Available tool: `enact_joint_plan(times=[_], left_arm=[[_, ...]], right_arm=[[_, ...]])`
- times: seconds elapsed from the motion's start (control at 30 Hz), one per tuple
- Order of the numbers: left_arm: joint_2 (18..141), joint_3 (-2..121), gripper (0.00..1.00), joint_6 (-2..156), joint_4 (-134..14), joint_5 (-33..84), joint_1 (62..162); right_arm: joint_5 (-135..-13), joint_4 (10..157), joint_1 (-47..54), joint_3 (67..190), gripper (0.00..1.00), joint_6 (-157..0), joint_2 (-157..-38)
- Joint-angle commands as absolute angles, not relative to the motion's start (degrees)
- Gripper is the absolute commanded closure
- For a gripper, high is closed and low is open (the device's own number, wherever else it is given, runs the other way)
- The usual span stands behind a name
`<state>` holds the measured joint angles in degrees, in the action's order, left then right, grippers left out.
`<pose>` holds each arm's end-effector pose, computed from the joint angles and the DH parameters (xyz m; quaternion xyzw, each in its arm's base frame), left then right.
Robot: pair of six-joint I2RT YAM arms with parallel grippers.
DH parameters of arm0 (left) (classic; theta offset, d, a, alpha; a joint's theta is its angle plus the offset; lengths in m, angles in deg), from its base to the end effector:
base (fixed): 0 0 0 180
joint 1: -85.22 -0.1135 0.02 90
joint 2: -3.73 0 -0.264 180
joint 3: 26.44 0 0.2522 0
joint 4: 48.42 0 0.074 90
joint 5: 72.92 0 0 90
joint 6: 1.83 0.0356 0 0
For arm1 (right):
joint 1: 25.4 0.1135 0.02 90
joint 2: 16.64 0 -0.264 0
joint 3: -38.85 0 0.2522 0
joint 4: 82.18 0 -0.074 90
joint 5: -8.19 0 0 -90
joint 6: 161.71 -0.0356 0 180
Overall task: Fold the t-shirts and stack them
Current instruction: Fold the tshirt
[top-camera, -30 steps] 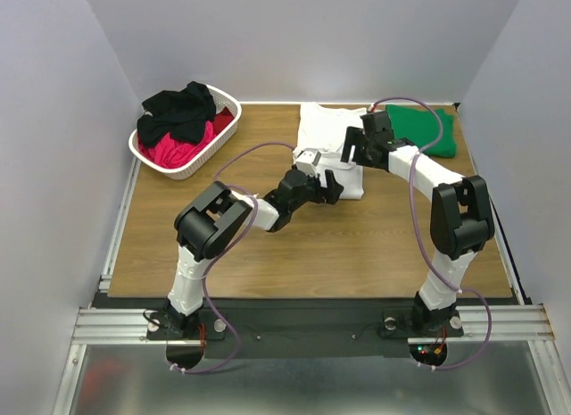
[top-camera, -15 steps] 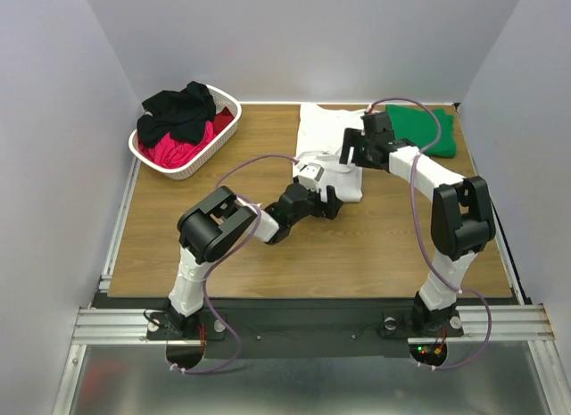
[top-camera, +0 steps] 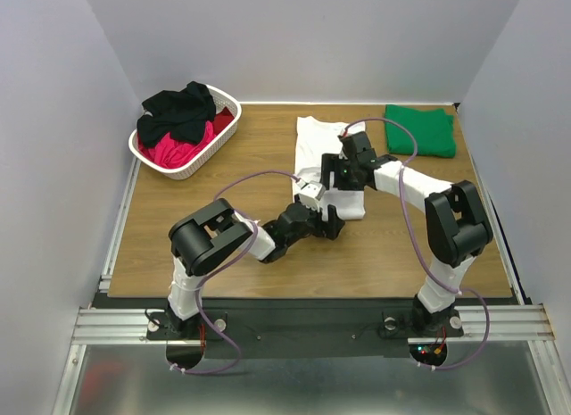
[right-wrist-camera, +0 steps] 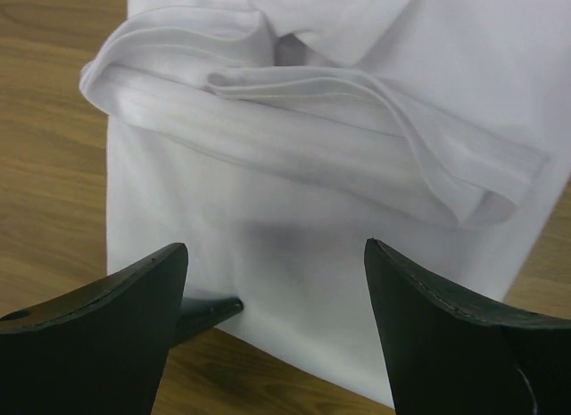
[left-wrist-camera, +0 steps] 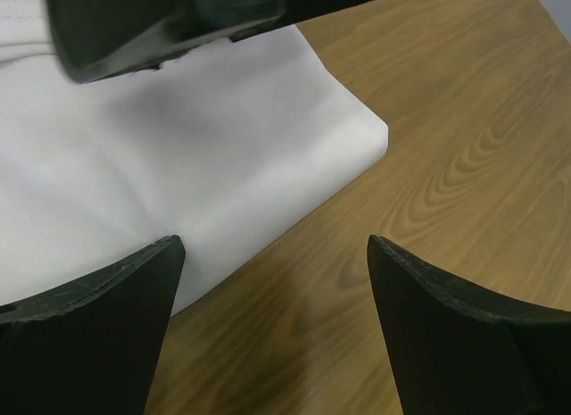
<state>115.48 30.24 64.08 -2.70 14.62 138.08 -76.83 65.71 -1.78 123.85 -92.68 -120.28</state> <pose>0.2248 -0.2943 0.1341 0.1759 0.7418 -0.3897 0.5167 0.3565 0.1593 0.2047 -0.0363 0.9404 0.1652 0.2949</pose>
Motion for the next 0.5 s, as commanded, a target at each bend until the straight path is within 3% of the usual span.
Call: enact_joint_plan(times=[0.0,0.3,0.47], left_arm=[[113.8,27.1,0.04,61.5,-9.5,13.6,140.8],[111.8,24.4,0.04,59.6,-11.3,11.5,142.4],[110.9,24.2,0.04,59.3,-12.0,11.5,143.0]], right_arm=[[-74.9,67.8,0.1,122.2,0.14,-94.2,-116.6],[-74.4,67.5,0.9,119.1,0.15,-94.8,-119.7],[-79.9,66.7,0.9,120.9,0.15,-95.1,-122.4]])
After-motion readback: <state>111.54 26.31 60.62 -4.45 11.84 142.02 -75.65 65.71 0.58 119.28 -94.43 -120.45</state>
